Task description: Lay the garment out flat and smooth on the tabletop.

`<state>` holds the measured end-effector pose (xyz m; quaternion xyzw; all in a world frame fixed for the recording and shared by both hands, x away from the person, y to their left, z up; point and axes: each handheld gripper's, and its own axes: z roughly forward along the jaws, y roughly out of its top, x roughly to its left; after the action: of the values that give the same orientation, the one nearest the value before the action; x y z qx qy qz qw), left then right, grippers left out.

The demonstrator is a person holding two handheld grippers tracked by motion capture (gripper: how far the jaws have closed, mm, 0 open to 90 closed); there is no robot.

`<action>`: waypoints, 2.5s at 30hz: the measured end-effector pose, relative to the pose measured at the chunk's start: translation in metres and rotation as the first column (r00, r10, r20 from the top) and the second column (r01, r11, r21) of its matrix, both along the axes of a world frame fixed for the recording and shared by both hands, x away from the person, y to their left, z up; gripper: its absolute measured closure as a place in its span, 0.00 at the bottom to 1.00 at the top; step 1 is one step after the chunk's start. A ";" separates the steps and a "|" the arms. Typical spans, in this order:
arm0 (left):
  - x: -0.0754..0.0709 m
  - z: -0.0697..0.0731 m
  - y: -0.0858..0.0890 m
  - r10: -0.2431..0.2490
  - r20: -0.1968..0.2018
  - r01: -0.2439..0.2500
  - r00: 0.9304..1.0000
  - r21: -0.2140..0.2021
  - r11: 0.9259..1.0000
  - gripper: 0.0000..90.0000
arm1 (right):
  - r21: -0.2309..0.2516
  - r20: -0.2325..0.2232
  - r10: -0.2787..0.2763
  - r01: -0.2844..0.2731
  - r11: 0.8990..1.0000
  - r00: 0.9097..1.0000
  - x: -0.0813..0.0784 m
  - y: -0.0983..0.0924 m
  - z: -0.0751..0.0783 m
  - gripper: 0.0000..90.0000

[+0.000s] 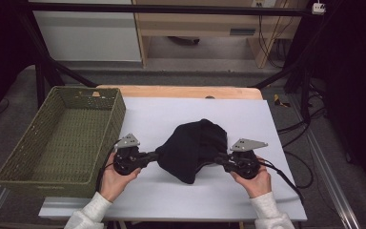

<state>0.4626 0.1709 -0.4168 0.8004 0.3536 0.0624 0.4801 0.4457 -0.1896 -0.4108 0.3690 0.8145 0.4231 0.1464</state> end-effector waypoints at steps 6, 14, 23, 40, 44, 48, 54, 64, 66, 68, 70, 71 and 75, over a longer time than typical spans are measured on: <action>-0.003 -0.012 -0.008 -0.009 -0.019 0.010 1.000 0.053 0.999 0.96 | -0.064 -0.068 -0.035 0.031 0.997 0.997 0.004 0.003 -0.029 0.85; -0.001 -0.021 -0.015 -0.008 -0.024 0.010 1.000 0.102 0.995 0.96 | -0.063 -0.046 -0.045 0.042 0.997 0.998 0.010 0.006 -0.042 0.60; 0.008 -0.020 0.000 0.069 -0.030 -0.066 0.997 0.109 0.992 0.97 | 0.029 -0.011 -0.104 0.105 0.994 0.994 0.018 -0.015 -0.029 0.31; 0.020 -0.028 0.009 0.158 -0.034 -0.150 0.987 0.169 0.974 0.97 | 0.118 0.002 -0.144 0.142 0.983 0.990 0.023 -0.029 -0.021 0.27; 0.020 -0.028 0.009 0.152 -0.031 -0.145 0.988 0.165 0.976 0.96 | 0.057 -0.027 -0.165 0.166 0.984 0.986 0.032 -0.027 -0.037 0.31; 0.021 -0.028 0.009 0.152 -0.035 -0.145 0.988 0.154 0.977 0.96 | -0.004 -0.025 -0.165 0.165 0.986 0.986 0.040 -0.023 -0.049 0.45; 0.022 -0.027 0.009 0.154 -0.028 -0.147 0.988 0.155 0.977 0.97 | -0.022 -0.070 -0.178 0.177 0.984 0.982 0.046 -0.019 -0.051 0.85; 0.023 -0.025 0.015 0.188 -0.021 -0.183 0.982 0.152 0.971 0.97 | 0.060 0.044 -0.182 0.179 0.982 0.982 0.038 -0.024 -0.002 0.96; 0.022 -0.025 0.017 0.193 -0.021 -0.187 0.981 0.151 0.971 0.97 | 0.070 0.071 -0.185 0.180 0.981 0.980 0.041 -0.022 0.007 0.96; 0.022 -0.025 0.018 0.195 -0.027 -0.188 0.981 0.157 0.970 0.97 | 0.085 0.085 -0.192 0.185 0.979 0.978 0.046 -0.020 0.014 0.97; 0.023 -0.026 0.018 0.201 -0.027 -0.194 0.979 0.162 0.967 0.97 | 0.080 0.097 -0.199 0.192 0.978 0.975 0.051 -0.015 0.019 0.97; 0.023 -0.026 0.018 0.204 -0.027 -0.197 0.979 0.167 0.966 0.97 | 0.076 0.102 -0.204 0.197 0.977 0.974 0.053 -0.013 0.020 0.97; 0.025 -0.030 0.018 0.220 -0.031 -0.211 0.975 0.184 0.960 0.96 | 0.085 0.114 -0.226 0.217 0.972 0.967 0.067 -0.004 0.023 0.97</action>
<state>0.4877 0.1890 -0.4467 0.7985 0.4437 0.1252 0.3870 0.5124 -0.1941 -0.3882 0.4360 0.7418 0.4549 0.2295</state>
